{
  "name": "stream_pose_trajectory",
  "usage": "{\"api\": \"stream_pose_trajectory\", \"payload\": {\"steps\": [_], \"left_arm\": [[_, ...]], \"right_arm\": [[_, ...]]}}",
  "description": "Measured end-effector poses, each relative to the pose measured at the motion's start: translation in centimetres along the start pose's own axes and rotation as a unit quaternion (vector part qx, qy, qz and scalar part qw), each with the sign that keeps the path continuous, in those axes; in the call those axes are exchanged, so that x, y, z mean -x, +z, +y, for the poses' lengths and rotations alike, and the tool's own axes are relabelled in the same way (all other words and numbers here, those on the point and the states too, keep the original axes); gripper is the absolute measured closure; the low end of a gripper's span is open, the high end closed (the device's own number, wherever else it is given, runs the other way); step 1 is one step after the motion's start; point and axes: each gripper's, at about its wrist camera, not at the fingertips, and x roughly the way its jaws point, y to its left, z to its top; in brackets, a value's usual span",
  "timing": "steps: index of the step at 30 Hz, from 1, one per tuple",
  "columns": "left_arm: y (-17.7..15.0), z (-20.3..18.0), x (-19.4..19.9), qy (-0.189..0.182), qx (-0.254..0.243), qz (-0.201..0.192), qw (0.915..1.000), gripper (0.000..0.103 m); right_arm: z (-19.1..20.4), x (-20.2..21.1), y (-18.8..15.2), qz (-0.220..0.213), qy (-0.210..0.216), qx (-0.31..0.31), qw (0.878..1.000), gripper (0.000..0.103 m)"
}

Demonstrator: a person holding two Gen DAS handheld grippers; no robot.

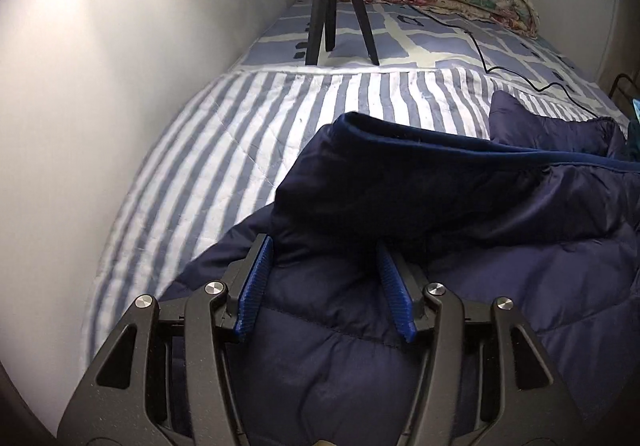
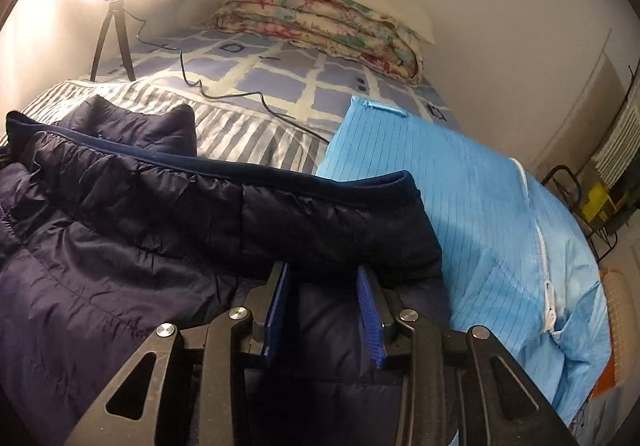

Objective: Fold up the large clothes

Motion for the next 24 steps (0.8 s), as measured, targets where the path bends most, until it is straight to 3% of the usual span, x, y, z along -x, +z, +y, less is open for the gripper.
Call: {"api": "stream_pose_trajectory", "payload": {"steps": [3,5,9,11,15,20,24], "left_arm": [[-0.1,-0.8,3.8,-0.012,-0.018,-0.028,0.9994,0.047],[-0.9,-1.5,7.4,-0.050,-0.018,-0.047,0.9975,0.047],[-4.7,-5.5,14.0,-0.130,-0.063,-0.067,0.9872,0.047],[-7.0,-8.4,15.9,-0.151,-0.106,-0.066,0.9806,0.047],[-9.2,-12.4,16.0,-0.176,-0.138,-0.046,0.9736,0.047],[-11.1,-14.8,12.0,-0.134,-0.169,-0.024,0.9761,0.046],[-11.3,-15.2,10.6,-0.125,-0.167,-0.032,0.9773,0.046]], "right_arm": [[-0.4,3.0,-0.2,-0.018,0.023,-0.011,1.000,0.069],[-0.9,5.7,-0.8,-0.034,0.046,-0.028,0.998,0.068],[-1.6,12.0,-4.1,-0.059,0.140,-0.066,0.986,0.067],[-0.8,14.3,-6.4,-0.063,0.178,-0.063,0.980,0.067],[2.7,15.1,-10.4,-0.043,0.206,-0.028,0.977,0.068],[4.3,10.5,-12.9,0.019,0.178,-0.035,0.983,0.068],[2.9,8.7,-13.7,0.030,0.166,-0.071,0.983,0.068]]}}
